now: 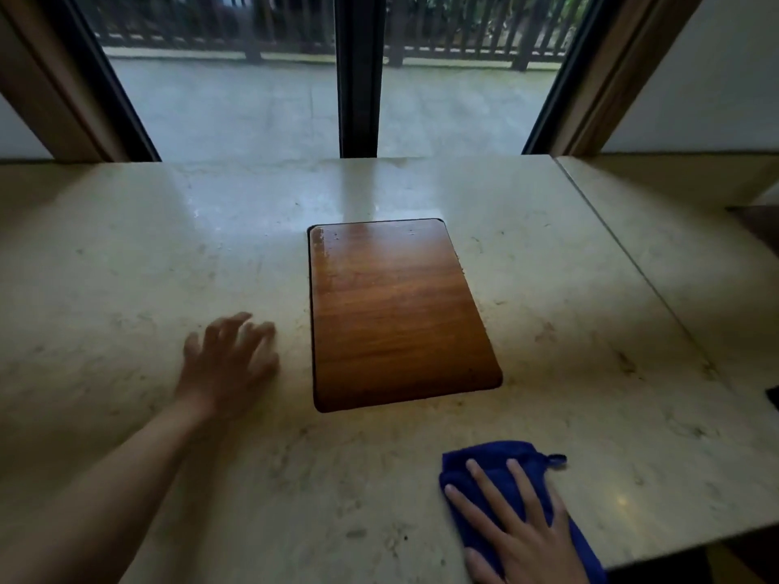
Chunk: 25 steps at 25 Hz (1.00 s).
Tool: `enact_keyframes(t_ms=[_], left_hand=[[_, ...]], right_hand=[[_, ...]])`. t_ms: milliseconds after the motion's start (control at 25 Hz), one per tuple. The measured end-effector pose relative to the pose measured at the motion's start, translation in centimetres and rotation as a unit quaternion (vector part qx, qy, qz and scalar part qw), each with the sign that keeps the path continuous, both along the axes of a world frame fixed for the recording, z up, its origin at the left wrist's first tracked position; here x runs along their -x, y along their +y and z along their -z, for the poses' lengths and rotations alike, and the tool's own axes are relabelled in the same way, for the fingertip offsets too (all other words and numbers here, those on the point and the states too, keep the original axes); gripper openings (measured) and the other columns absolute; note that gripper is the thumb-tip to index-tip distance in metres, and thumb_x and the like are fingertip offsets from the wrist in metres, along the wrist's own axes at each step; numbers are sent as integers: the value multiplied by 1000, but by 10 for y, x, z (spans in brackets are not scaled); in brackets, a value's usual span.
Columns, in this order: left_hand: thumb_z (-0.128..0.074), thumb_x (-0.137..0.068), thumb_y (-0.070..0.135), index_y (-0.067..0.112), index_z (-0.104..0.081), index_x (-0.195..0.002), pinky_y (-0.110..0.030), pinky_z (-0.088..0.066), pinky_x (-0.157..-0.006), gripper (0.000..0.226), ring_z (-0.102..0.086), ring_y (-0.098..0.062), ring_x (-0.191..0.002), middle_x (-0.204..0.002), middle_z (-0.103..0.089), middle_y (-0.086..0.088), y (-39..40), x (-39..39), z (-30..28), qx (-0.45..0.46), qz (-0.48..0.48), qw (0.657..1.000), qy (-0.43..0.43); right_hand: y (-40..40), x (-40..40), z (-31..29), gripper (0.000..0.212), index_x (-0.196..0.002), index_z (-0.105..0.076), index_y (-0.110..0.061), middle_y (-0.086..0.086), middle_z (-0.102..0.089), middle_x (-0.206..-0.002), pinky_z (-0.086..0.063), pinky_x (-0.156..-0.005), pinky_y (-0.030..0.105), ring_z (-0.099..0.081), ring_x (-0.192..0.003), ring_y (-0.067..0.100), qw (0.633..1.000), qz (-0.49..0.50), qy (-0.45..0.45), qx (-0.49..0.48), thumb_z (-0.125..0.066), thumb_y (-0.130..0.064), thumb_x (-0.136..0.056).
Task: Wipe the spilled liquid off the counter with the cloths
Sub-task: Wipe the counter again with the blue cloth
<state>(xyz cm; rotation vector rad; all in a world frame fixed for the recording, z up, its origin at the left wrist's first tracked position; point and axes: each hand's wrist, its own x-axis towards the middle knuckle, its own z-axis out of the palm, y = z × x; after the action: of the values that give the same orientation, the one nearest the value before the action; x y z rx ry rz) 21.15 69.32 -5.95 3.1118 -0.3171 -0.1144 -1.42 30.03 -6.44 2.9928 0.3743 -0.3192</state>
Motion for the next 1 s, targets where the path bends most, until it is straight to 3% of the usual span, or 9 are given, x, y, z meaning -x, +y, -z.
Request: enact_keyframes(t_ms=[80, 160, 280, 360, 440, 600, 720, 880, 1000], left_hand=[[-32, -81, 65, 29, -46, -136, -73, -35, -91, 68, -36, -33, -129, -144, -38, -9, 19, -25, -2, 2, -18, 1000, 1], [-26, -81, 67, 39, -37, -143, -73, -24, -99, 69, -29, -32, -138, -154, -30, -6, 34, -49, 1, 17, -72, 997, -3], [-17, -86, 69, 51, -16, -149, -67, -8, -110, 66, -13, -27, -148, -163, -14, 2, 46, -68, 15, 43, -113, 993, -9], [-17, -88, 67, 51, -12, -150, -65, -5, -112, 64, -9, -25, -149, -163, -12, 3, 46, -65, 15, 45, -101, 994, -5], [-19, -89, 65, 50, -14, -150, -64, -5, -113, 63, -8, -23, -149, -163, -12, 4, 44, -66, 15, 41, -111, 993, 12], [-21, -88, 67, 45, -27, -148, -65, -11, -112, 64, -17, -26, -148, -162, -19, 4, 44, -69, 13, 33, -127, 991, 23], [-14, -88, 71, 41, -36, -145, -66, -16, -108, 69, -28, -31, -143, -159, -28, 0, 45, -70, 13, 33, -120, 992, 23], [-40, -79, 62, 40, -39, -143, -69, -19, -108, 68, -33, -32, -141, -156, -35, -3, 42, -73, 12, 32, -114, 993, 0], [-44, -77, 59, 42, -34, -146, -69, -16, -110, 72, -28, -30, -144, -158, -31, -1, 44, -70, 13, 32, -105, 994, -3]], right_hand=[[6, -23, 0, 87, -150, -29, -43, -2, -34, -157, -24, -100, 70, -18, -146, 36, 999, 39, 26, -5, -51, -70, -70], [14, -60, 3, 92, -153, -26, -36, 2, -32, -158, -22, -101, 70, -27, -141, 39, 997, 78, 19, -14, -50, -70, -70], [27, -139, 5, 83, -155, -21, -30, 5, -23, -161, -18, -107, 64, -23, -144, 35, 991, 121, -17, -52, -38, -67, -83], [32, -193, 4, 76, -155, -18, -33, 5, -18, -163, -20, -108, 66, -19, -146, 35, 988, 140, -36, -53, -30, -66, -88], [39, -252, 2, 74, -155, -15, -34, 4, -16, -163, -20, -109, 68, -15, -148, 34, 985, 151, -45, -65, -26, -66, -89], [52, -412, 2, 69, -153, 3, -42, -3, 2, -165, -1, -113, 66, 8, -149, 28, 971, 206, -44, -110, -18, -65, -92], [56, -521, 5, 68, -154, -2, -39, -2, 1, -165, 0, -113, 68, 6, -149, 30, 965, 231, -57, -114, -20, -60, -92], [84, -627, 3, 64, -155, -4, -32, 1, -3, -165, 0, -111, 70, 4, -149, 33, 957, 260, -57, -113, -15, -50, -94], [120, -669, 0, 60, -155, -4, -33, -1, -3, -165, 1, -112, 69, 3, -149, 33, 957, 259, -41, -124, -13, -47, -97]])
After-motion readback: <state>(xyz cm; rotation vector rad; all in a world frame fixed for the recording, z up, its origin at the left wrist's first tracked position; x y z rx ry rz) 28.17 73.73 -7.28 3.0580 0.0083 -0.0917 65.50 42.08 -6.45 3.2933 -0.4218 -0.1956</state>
